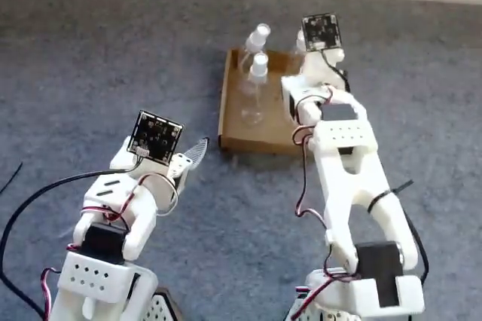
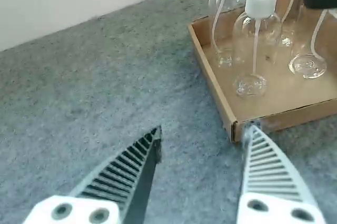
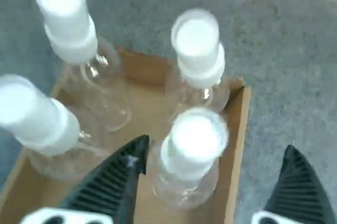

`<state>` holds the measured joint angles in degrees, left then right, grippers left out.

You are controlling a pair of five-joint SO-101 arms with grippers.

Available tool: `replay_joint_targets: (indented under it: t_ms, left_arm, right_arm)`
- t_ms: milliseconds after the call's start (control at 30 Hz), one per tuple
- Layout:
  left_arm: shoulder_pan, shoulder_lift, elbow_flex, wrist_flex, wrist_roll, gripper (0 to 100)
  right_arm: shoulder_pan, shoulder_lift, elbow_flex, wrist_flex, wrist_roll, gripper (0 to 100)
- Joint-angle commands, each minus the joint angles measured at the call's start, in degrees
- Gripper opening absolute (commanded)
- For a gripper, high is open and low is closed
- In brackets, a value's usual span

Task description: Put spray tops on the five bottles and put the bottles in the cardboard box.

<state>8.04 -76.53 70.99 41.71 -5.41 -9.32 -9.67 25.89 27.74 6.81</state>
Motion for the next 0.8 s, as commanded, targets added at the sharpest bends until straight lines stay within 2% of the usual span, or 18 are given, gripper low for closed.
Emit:
replay_joint_targets:
  t_ms: [0, 100, 200, 300, 467, 533, 633, 767]
  left_arm:
    - [-0.6, -0.4, -0.1, -1.6, -0.3, 23]
    - [-0.7, -0.3, -0.1, -1.6, -0.3, 23]
    - [-3.9, -0.7, -1.0, -1.5, -0.4, 23]
    - [-13.5, 0.1, -7.4, 0.2, -1.0, 23]
    - [-31.1, 7.5, -24.4, 17.8, -8.6, 23]
    - [-39.3, 12.5, -31.8, 21.2, -11.7, 23]
    - [-51.0, 21.7, -41.1, 21.6, -15.6, 23]
    - [-61.5, 34.2, -50.2, 22.0, -20.0, 23]
  right_arm:
    - [0.0, -6.1, -3.5, 0.3, -0.1, 31.1]
    - [0.0, -9.6, -3.5, 1.5, -0.1, 31.1]
    - [-0.6, -14.3, -5.6, 9.0, -0.1, 31.0]
    - [-3.2, -17.5, -10.2, 20.1, 0.0, 31.0]
    - [-14.5, -17.5, -18.1, 38.3, 0.0, 31.0]
    - [-20.2, -16.0, -19.9, 41.7, -0.3, 31.0]
    - [-27.9, -12.9, -20.5, 43.8, -0.4, 31.0]
    - [-34.6, -8.0, -20.6, 44.3, -0.7, 31.0]
